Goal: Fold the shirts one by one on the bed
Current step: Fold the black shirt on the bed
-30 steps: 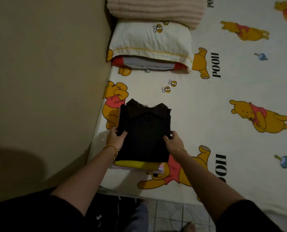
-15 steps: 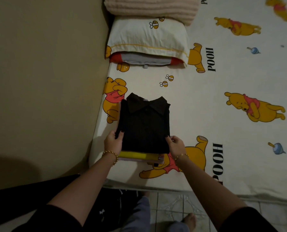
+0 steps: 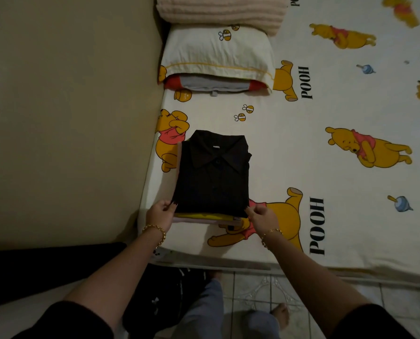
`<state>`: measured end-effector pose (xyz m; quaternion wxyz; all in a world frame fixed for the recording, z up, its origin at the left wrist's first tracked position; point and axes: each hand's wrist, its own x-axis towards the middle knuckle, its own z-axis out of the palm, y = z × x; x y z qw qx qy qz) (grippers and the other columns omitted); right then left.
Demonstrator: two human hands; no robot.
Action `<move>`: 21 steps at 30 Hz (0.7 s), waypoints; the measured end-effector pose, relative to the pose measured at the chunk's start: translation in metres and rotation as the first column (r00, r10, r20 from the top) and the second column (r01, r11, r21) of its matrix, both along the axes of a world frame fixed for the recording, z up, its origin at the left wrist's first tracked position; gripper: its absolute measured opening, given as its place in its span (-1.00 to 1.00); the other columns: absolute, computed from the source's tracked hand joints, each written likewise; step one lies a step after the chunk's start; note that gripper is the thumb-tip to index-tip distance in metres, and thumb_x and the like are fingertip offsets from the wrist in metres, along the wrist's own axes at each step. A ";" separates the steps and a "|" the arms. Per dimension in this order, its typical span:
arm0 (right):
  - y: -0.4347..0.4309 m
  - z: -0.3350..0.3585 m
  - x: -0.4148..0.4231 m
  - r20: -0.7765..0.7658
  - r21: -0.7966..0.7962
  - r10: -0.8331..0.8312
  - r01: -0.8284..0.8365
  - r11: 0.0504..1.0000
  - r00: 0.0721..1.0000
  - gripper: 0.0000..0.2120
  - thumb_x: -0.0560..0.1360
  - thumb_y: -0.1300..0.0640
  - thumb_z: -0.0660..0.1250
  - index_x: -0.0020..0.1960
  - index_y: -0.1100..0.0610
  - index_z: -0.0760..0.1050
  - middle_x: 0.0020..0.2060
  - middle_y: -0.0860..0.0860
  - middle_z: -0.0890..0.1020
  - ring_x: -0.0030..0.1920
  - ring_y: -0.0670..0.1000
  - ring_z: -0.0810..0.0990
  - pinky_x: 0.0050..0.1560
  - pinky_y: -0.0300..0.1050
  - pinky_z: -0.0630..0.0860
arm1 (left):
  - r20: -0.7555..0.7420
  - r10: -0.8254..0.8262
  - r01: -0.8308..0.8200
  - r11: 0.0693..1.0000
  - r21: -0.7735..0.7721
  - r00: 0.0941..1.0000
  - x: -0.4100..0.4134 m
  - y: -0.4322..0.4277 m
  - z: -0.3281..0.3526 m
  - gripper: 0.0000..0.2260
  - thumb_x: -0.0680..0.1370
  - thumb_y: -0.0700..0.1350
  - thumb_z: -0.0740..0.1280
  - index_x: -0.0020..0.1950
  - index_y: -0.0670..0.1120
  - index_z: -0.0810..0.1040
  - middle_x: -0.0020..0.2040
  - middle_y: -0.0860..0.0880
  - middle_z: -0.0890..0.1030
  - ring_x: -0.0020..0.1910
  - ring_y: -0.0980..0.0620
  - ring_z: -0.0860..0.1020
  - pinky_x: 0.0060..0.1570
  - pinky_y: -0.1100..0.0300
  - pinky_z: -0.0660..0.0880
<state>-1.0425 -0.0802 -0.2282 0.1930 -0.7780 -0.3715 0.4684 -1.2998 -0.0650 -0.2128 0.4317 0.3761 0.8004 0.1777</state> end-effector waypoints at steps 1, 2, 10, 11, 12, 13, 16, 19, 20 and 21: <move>-0.001 -0.001 0.000 0.005 0.003 0.002 -0.002 1.000 1.000 -0.64 0.53 -0.04 0.33 -0.33 0.17 0.41 -0.48 0.02 0.40 -0.42 -0.05 0.32 -0.38 -0.18 0.22 | 0.000 0.006 -0.006 1.000 0.000 1.000 0.000 -0.001 0.000 -0.80 0.57 -0.11 0.29 0.07 -0.24 0.56 -0.01 -0.16 0.60 -0.08 -0.04 0.49 -0.13 0.22 0.35; -0.002 -0.001 0.000 0.015 0.001 0.008 -0.008 1.000 1.000 -0.65 0.53 -0.04 0.33 -0.32 0.16 0.42 -0.47 0.02 0.41 -0.41 -0.05 0.34 -0.38 -0.19 0.24 | 0.003 0.013 -0.013 1.000 0.000 1.000 0.000 -0.001 0.000 -0.79 0.57 -0.11 0.30 0.08 -0.23 0.56 0.00 -0.15 0.60 -0.06 -0.05 0.51 -0.11 0.22 0.35; 0.011 -0.001 -0.013 0.305 0.243 0.060 -0.139 0.960 0.950 -0.58 0.54 0.09 0.28 0.35 0.18 0.35 0.26 0.10 0.48 0.27 0.09 0.43 0.29 0.02 0.42 | -0.377 -0.185 0.297 0.917 0.265 0.907 0.018 0.012 -0.002 -0.62 0.55 -0.08 0.29 0.33 -0.17 0.40 0.28 -0.13 0.47 0.28 -0.10 0.41 0.25 0.05 0.35; 0.016 -0.001 -0.019 0.381 0.296 0.092 -0.216 0.930 0.920 -0.55 0.55 0.08 0.23 0.40 0.19 0.30 0.34 0.11 0.42 0.35 0.09 0.36 0.36 0.02 0.35 | -0.452 -0.243 0.402 0.866 0.299 0.858 0.025 0.019 -0.002 -0.60 0.56 -0.06 0.26 0.37 -0.16 0.37 0.35 -0.12 0.42 0.34 -0.09 0.36 0.31 0.04 0.29; 0.023 -0.002 -0.026 0.436 0.333 0.122 -0.285 0.899 0.892 -0.51 0.56 0.05 0.18 0.45 0.18 0.25 0.41 0.11 0.35 0.43 0.09 0.27 0.41 0.03 0.26 | -0.498 -0.291 0.483 0.818 0.314 0.817 0.033 0.028 -0.002 -0.57 0.58 -0.04 0.22 0.42 -0.14 0.32 0.42 -0.10 0.35 0.41 -0.08 0.29 0.37 0.05 0.20; 0.029 -0.002 -0.033 0.477 0.350 0.150 -0.344 0.871 0.866 -0.47 0.56 0.03 0.12 0.49 0.16 0.18 0.47 0.09 0.25 0.49 0.07 0.17 0.46 0.04 0.16 | -0.528 -0.336 0.546 0.778 0.312 0.780 0.041 0.035 -0.004 -0.54 0.59 -0.01 0.16 0.47 -0.11 0.25 0.49 -0.07 0.25 0.47 -0.06 0.19 0.41 0.04 0.10; 0.059 -0.019 -0.048 0.566 0.319 0.223 -0.461 0.828 0.794 -0.38 0.56 -0.08 -0.05 0.55 0.13 -0.04 0.55 0.03 -0.02 0.54 -0.01 -0.11 0.51 0.06 -0.14 | -0.597 -0.421 0.652 0.720 0.238 0.683 0.059 0.062 -0.023 -0.44 0.59 0.13 -0.05 0.55 -0.05 0.01 0.56 -0.02 0.00 0.54 0.01 -0.05 0.47 -0.02 -0.06; 0.084 -0.044 -0.050 0.597 0.258 0.255 -0.483 0.837 0.761 -0.33 0.56 -0.16 -0.13 0.56 0.13 -0.16 0.55 0.02 -0.13 0.54 -0.03 -0.20 0.51 0.10 -0.18 | -0.595 -0.450 0.647 0.745 0.160 0.666 0.059 0.079 -0.054 -0.40 0.57 0.20 -0.13 0.55 -0.02 -0.13 0.57 -0.02 -0.10 0.54 0.02 -0.12 0.49 -0.09 -0.06; 0.088 -0.053 -0.049 0.590 0.250 0.268 -0.488 0.836 0.762 -0.32 0.56 -0.18 -0.14 0.56 0.13 -0.18 0.55 0.01 -0.15 0.53 -0.04 -0.21 0.51 0.10 -0.18 | -0.584 -0.456 0.640 0.754 0.148 0.672 0.057 0.081 -0.063 -0.39 0.57 0.22 -0.15 0.55 0.00 -0.17 0.56 -0.02 -0.12 0.53 0.03 -0.14 0.49 -0.10 -0.05; 0.089 -0.061 -0.050 0.575 0.251 0.282 -0.494 0.832 0.768 -0.32 0.56 -0.19 -0.14 0.56 0.13 -0.18 0.55 0.01 -0.15 0.54 -0.04 -0.21 0.52 0.10 -0.18 | -0.571 -0.460 0.635 0.759 0.144 0.680 0.055 0.081 -0.073 -0.39 0.56 0.23 -0.16 0.54 0.01 -0.21 0.56 -0.01 -0.15 0.53 0.04 -0.16 0.49 -0.10 -0.05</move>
